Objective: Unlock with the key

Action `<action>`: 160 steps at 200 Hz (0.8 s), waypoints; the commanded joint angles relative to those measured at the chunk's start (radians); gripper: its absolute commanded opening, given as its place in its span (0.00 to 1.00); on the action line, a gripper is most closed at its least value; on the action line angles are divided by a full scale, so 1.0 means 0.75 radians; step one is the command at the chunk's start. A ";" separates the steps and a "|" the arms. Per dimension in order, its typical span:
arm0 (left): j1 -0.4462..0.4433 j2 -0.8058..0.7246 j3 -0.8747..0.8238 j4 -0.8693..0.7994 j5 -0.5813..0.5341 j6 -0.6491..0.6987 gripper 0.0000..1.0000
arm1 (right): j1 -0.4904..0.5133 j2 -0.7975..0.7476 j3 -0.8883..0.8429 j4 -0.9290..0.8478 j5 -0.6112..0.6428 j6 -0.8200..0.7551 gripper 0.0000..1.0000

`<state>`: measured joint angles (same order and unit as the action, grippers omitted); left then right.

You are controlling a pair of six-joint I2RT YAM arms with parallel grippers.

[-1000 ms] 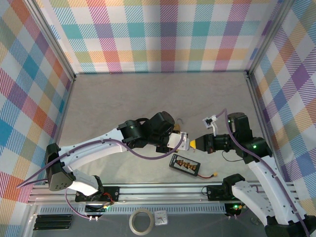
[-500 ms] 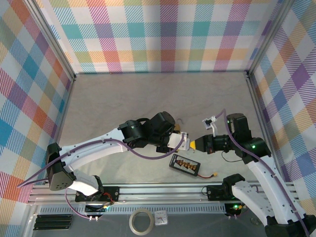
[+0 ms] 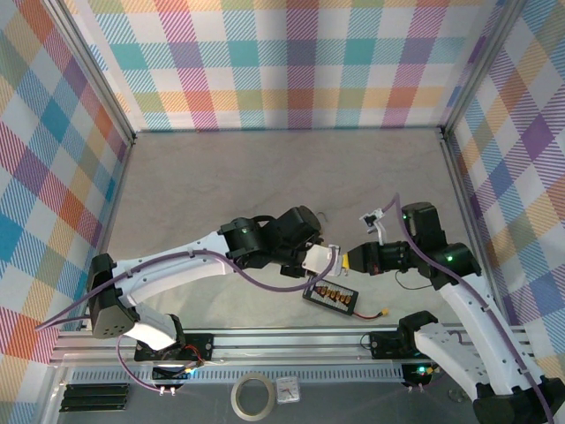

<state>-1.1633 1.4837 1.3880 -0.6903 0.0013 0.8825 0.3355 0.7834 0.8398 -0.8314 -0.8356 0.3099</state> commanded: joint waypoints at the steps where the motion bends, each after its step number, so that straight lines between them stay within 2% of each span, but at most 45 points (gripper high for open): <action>1: -0.063 0.020 0.068 0.077 0.063 0.055 0.00 | 0.026 0.011 -0.004 0.076 -0.066 -0.006 0.00; 27: -0.063 0.019 0.076 0.088 0.103 0.057 0.00 | 0.054 0.011 -0.003 0.056 -0.054 -0.023 0.00; 96: -0.060 0.047 0.162 -0.010 0.293 -0.012 0.00 | 0.149 0.023 0.030 -0.006 0.188 -0.055 0.00; 133: -0.040 -0.020 0.100 0.088 0.397 -0.103 0.00 | 0.154 -0.032 0.029 0.062 0.149 -0.015 0.00; 160: -0.033 -0.099 0.005 0.229 0.379 -0.155 0.00 | 0.152 -0.035 0.014 0.139 0.070 0.107 0.00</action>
<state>-1.1683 1.4986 1.4185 -0.7898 0.1257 0.8234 0.4458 0.7528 0.8440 -0.8696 -0.7460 0.3168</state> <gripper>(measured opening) 0.374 0.064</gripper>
